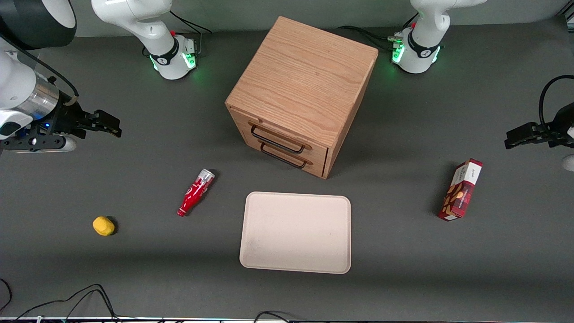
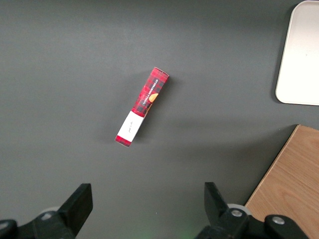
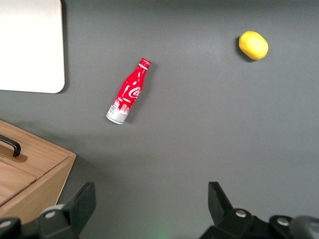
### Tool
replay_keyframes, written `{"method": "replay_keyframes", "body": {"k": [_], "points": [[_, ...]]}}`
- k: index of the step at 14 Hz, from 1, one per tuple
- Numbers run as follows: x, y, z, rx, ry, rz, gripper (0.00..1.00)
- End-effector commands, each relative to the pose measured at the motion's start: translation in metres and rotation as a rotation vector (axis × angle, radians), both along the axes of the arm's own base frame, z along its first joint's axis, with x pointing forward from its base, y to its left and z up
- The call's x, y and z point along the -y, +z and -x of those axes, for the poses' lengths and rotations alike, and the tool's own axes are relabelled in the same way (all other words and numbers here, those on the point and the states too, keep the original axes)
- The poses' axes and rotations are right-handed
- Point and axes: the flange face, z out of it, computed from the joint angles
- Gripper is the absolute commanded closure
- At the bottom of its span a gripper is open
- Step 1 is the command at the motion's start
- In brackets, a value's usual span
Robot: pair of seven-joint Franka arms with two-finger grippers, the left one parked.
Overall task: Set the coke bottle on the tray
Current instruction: 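Move the open right gripper down toward the red Coca-Cola bottle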
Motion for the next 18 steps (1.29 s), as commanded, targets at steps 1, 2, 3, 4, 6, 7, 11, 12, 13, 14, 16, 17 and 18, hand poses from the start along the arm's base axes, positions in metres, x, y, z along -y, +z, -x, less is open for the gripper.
{"method": "replay_keyframes", "body": {"k": [1, 2, 3, 4, 6, 7, 11, 12, 13, 14, 16, 17, 18], "points": [[0.007, 0.010, 0.003, -0.020, -0.036, -0.013, 0.00], [0.007, 0.017, 0.001, -0.007, -0.032, -0.016, 0.00], [0.008, 0.019, -0.001, -0.014, -0.031, -0.015, 0.00], [0.006, 0.015, -0.002, -0.032, -0.040, -0.011, 0.00], [-0.004, -0.014, -0.015, -0.082, -0.106, 0.004, 0.00], [-0.013, -0.029, -0.021, -0.102, -0.174, 0.001, 0.00], [-0.053, -0.118, -0.054, -0.133, -0.323, -0.014, 0.00], [-0.059, -0.142, -0.063, -0.130, -0.367, -0.007, 0.00], [-0.066, -0.166, -0.071, -0.125, -0.389, -0.004, 0.00], [-0.074, -0.193, -0.076, -0.119, -0.428, 0.010, 0.00], [-0.092, -0.242, -0.071, -0.057, -0.482, 0.049, 0.00], [-0.092, -0.262, -0.065, -0.028, -0.514, 0.060, 0.00], [-0.092, -0.283, -0.057, -0.008, -0.534, 0.057, 0.00]]}}
